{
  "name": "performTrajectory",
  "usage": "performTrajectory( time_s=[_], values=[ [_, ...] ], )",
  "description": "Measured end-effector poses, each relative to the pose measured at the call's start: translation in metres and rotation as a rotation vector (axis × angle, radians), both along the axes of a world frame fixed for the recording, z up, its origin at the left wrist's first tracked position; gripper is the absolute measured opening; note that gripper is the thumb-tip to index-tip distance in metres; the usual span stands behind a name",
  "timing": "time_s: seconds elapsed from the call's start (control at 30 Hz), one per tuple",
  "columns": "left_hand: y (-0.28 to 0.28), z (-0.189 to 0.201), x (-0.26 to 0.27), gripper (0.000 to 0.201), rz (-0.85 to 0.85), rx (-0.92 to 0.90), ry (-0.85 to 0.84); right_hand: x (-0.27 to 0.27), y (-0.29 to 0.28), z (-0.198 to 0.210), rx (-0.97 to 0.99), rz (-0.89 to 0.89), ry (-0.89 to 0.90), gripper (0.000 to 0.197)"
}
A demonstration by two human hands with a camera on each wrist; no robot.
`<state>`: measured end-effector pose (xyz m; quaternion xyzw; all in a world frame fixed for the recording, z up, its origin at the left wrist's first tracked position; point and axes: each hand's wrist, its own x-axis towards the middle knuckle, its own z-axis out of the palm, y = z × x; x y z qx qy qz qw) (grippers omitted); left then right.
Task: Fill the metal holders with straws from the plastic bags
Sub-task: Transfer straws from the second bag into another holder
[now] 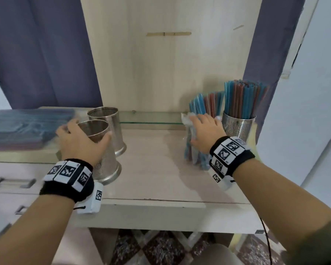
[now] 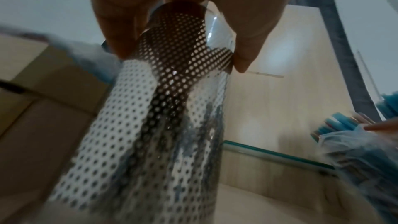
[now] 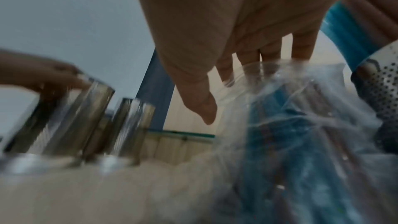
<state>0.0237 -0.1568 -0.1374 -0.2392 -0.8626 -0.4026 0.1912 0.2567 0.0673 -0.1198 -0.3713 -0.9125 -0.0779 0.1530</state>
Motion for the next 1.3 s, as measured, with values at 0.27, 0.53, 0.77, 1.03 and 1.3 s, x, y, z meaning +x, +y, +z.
performTrajectory(
  time_s=[0.27, 0.53, 0.77, 1.03, 1.3],
  values=[
    [0.014, -0.006, 0.019, 0.112, -0.321, 0.075, -0.076, 0.004, 0.001, -0.017, -0.002, -0.1, -0.207, 0.044],
    [0.08, 0.001, 0.034, 0.12, -0.634, -0.1, -0.161, 0.008, 0.021, -0.018, -0.257, -0.117, 0.223, 0.022],
    [0.105, -0.008, 0.022, 0.106, -0.668, -0.061, -0.18, 0.01, 0.026, -0.004, -0.406, -0.243, 0.647, 0.047],
    [0.117, -0.027, 0.017, 0.096, -0.677, -0.072, -0.148, -0.013, 0.042, 0.016, -0.237, -0.308, 0.425, 0.065],
    [0.121, -0.029, 0.025, 0.12, -0.687, -0.03, -0.063, -0.038, 0.06, 0.021, -0.247, -0.335, 0.591, 0.084]
  ],
)
